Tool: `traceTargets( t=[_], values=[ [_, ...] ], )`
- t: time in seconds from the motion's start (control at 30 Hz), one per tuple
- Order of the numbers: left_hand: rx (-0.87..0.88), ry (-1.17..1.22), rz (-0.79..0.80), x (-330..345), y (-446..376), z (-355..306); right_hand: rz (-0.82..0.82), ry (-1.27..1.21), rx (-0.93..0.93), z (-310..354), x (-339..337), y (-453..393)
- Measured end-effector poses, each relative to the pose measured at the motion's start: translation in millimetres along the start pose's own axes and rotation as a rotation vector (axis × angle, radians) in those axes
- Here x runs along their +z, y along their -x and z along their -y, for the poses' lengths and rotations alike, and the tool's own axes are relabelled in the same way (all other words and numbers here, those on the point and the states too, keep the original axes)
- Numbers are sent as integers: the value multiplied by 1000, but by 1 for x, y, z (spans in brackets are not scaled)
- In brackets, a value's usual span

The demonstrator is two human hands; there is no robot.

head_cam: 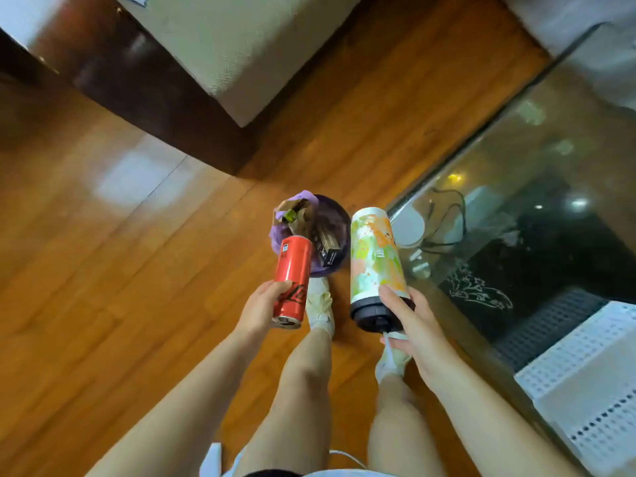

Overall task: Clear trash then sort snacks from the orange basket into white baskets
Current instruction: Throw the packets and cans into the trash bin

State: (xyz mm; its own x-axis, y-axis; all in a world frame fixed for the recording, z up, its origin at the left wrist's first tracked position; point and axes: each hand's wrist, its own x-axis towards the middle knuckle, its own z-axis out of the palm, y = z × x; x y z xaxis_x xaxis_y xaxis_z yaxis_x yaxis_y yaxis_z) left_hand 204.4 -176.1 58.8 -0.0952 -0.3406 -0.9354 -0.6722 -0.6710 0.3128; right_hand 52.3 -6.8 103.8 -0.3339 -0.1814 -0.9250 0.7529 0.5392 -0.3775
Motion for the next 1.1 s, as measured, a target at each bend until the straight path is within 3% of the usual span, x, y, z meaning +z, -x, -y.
traceTargets(
  t=[0.23, 0.5, 0.63, 0.77, 0.87, 1.0, 1.1],
  values=[
    [-162, 0, -45, 2, -66, -7, -13, 213, 81, 3, 73, -80],
    [-55, 34, -177, 27, -133, 5, -157, 348, 146, -9, 99, -166],
    [-106, 37, -234, 35, -163, 6, -207, 398, 167, -15, 98, -195],
    [-199, 103, -126, 40, -180, 0, -239, 359, 184, -16, 94, -209],
    [-164, 132, -29, 42, -180, -4, -247, 309, 129, -15, 91, -209],
    [-94, 88, -43, 34, -162, -4, -200, 417, 26, -12, 83, -195],
    [-86, 47, -41, 22, -133, -1, -145, 448, 68, -6, 72, -173]
  ],
)
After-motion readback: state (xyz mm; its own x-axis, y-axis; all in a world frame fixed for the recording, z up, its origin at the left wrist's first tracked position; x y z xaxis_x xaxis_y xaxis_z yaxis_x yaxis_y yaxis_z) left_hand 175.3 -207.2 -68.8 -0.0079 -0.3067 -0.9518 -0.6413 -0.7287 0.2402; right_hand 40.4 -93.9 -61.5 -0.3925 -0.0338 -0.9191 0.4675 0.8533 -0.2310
